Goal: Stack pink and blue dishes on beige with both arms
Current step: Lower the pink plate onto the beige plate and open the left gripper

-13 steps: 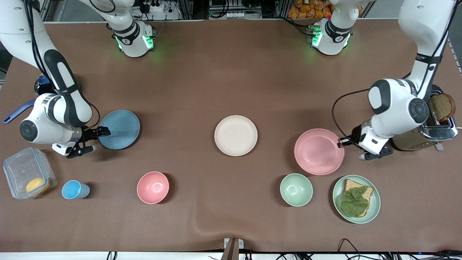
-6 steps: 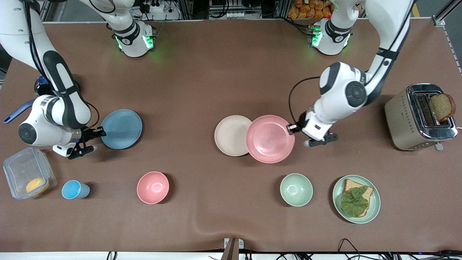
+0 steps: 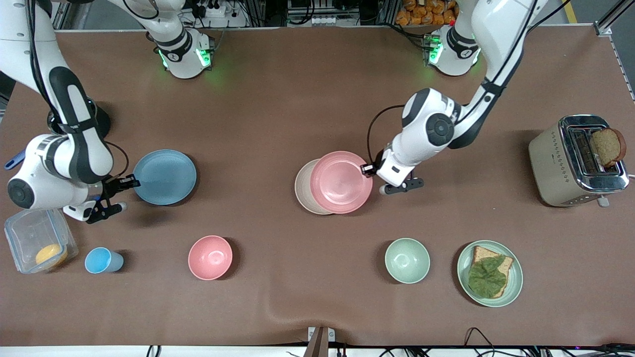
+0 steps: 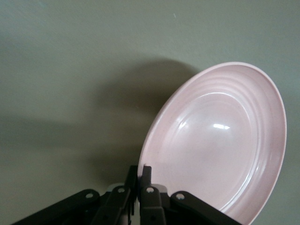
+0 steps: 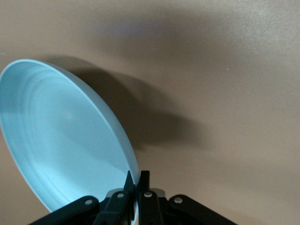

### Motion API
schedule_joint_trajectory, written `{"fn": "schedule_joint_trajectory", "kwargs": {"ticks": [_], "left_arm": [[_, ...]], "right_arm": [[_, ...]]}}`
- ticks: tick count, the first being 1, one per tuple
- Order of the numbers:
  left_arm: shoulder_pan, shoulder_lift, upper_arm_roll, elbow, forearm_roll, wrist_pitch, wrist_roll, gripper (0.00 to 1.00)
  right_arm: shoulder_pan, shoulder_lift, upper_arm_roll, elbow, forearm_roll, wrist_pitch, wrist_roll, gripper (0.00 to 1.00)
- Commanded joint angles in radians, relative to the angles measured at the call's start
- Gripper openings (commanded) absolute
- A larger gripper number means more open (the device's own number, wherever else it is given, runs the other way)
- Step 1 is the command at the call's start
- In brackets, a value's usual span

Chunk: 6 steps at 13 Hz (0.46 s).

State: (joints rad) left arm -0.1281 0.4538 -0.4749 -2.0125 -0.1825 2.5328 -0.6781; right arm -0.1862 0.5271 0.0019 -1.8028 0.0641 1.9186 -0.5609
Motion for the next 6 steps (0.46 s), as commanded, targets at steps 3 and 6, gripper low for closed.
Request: {"fn": "schedule_joint_trajectory", "kwargs": {"ticks": [3, 6], "left_arm": [[-0.065, 0.08, 0.012, 0.017, -0.008, 0.116, -0.04, 0.0], [-0.079, 0.088, 0.013, 0.021, -0.008, 0.119, -0.041, 0.0]], "right_arm": [[0.016, 0.008, -0.005, 0.094, 0.022, -0.107, -0.001, 0.0], [0.023, 0.007, -0.005, 0.144, 0.034, -0.173, 0.004, 0.0]]}}
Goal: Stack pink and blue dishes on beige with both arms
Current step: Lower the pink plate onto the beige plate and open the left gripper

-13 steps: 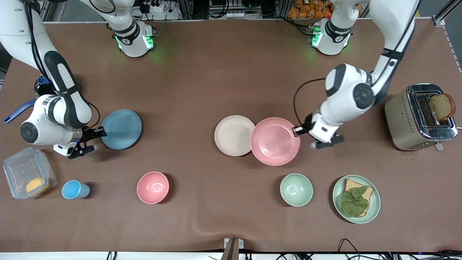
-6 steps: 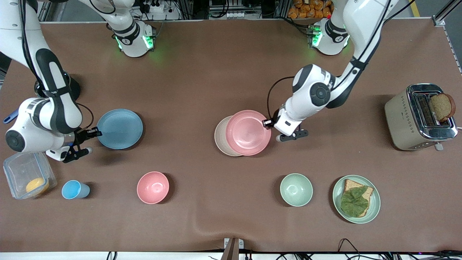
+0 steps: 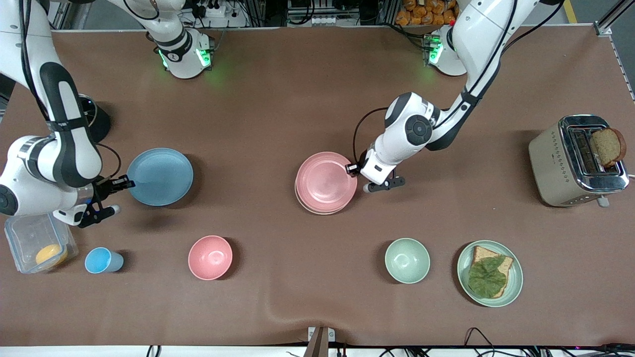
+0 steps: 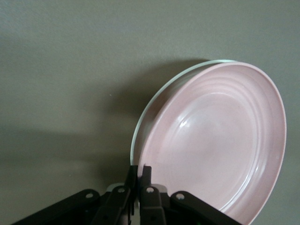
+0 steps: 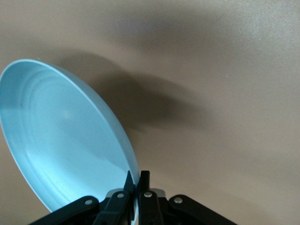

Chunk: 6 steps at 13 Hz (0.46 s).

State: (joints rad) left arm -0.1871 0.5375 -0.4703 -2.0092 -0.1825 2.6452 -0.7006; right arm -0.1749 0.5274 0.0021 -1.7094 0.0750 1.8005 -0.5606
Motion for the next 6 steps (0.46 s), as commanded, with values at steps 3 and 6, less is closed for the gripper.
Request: {"fn": "schedule_joint_trajectory", "kwargs": {"ticks": [3, 6], "left_arm": [[-0.041, 0.018, 0.018, 0.021, -0.005, 0.009, -0.023, 0.0], [-0.089, 0.033, 0.061, 0.027, -0.005, 0.018, -0.026, 0.0]], "right_arm": [[0.034, 0.005, -0.005, 0.082, 0.026, -0.093, 0.054, 0.0], [0.058, 0.003, -0.004, 0.112, 0.029, -0.147, 0.108, 0.0]]}}
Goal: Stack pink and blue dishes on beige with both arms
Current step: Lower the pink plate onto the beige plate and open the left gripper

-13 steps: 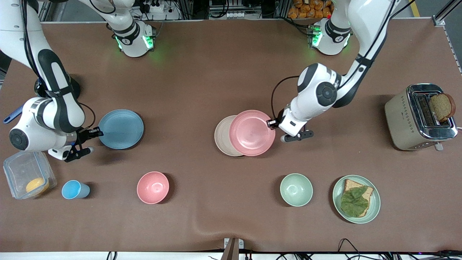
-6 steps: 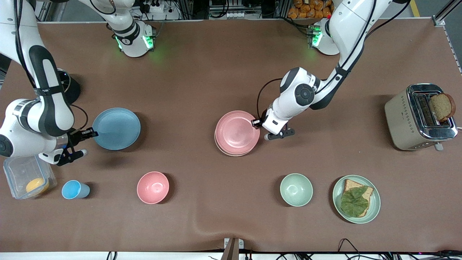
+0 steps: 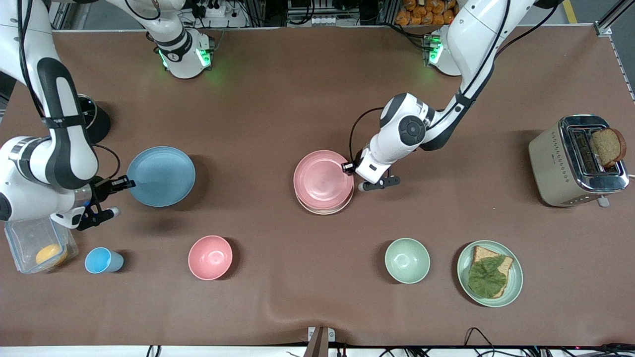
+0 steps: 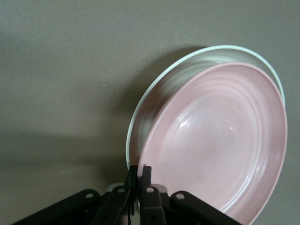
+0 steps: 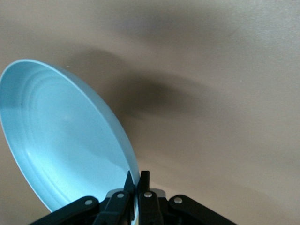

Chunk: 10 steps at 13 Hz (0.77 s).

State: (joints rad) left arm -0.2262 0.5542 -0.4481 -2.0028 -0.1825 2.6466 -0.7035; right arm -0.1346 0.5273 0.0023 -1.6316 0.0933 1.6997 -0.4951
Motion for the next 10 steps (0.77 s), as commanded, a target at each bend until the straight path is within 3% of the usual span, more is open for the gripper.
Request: {"fn": "schedule_joint_trajectory", "kwargs": {"ticks": [1, 3, 9, 10], "left_arm": [[-0.088, 0.016, 0.07, 0.022, -0.005, 0.021, -0.039, 0.0], [-0.145, 0.018, 0.126, 0.038, -0.005, 0.021, -0.059, 0.0], [-0.144, 0.02, 0.131, 0.041, -0.005, 0.021, -0.06, 0.0], [-0.139, 0.018, 0.131, 0.045, -0.005, 0.021, -0.06, 0.29]], "right_arm": [[0.029, 0.002, -0.004, 0.047, 0.02, -0.06, 0.061, 0.0], [0.038, 0.002, -0.004, 0.062, 0.029, -0.081, 0.079, 0.0], [0.05, 0.0, -0.005, 0.092, 0.042, -0.11, 0.09, 0.0], [0.05, 0.0, -0.005, 0.092, 0.049, -0.11, 0.09, 0.0]]}}
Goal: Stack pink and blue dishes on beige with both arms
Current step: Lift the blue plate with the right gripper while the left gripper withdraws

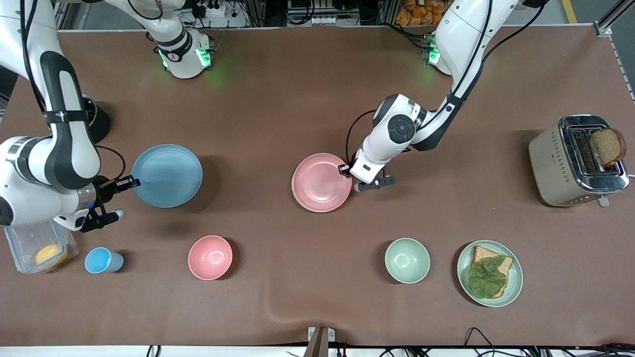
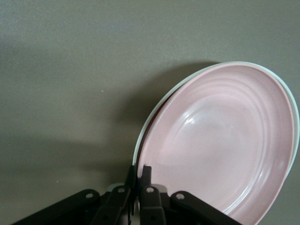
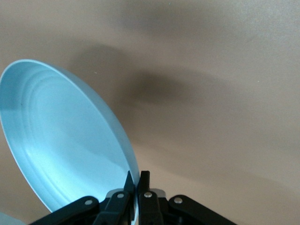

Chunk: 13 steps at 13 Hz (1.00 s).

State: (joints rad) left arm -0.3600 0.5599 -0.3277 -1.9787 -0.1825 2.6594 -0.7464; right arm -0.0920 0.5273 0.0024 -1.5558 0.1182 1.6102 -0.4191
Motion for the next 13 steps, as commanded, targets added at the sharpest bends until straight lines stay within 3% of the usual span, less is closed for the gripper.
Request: {"fn": "schedule_joint_trajectory", "kwargs": {"ticks": [1, 2, 5, 7, 10, 13], "left_arm": [[-0.001, 0.011, 0.01, 0.03, -0.008, 0.007, -0.03, 0.76], [-0.004, 0.005, 0.01, 0.032, -0.005, 0.005, -0.053, 1.0], [0.01, -0.079, 0.015, 0.034, -0.003, -0.036, -0.067, 1.0], [0.042, -0.203, 0.03, 0.038, 0.03, -0.16, -0.065, 1.0], [0.139, -0.337, 0.024, 0.104, 0.248, -0.394, -0.059, 1.0], [0.205, -0.423, 0.021, 0.146, 0.374, -0.559, -0.01, 1.0]], "right_arm": [[0.008, 0.0, -0.005, 0.016, 0.024, -0.021, 0.013, 0.0], [0.009, 0.0, -0.005, 0.016, 0.026, -0.023, 0.014, 0.0], [0.02, 0.0, -0.004, 0.022, 0.026, -0.029, 0.016, 0.0], [0.037, 0.0, -0.004, 0.023, 0.037, -0.029, 0.051, 0.0], [0.09, 0.0, -0.004, 0.023, 0.092, -0.027, 0.143, 0.0], [0.178, 0.011, -0.005, 0.022, 0.153, -0.012, 0.274, 0.0]]}}
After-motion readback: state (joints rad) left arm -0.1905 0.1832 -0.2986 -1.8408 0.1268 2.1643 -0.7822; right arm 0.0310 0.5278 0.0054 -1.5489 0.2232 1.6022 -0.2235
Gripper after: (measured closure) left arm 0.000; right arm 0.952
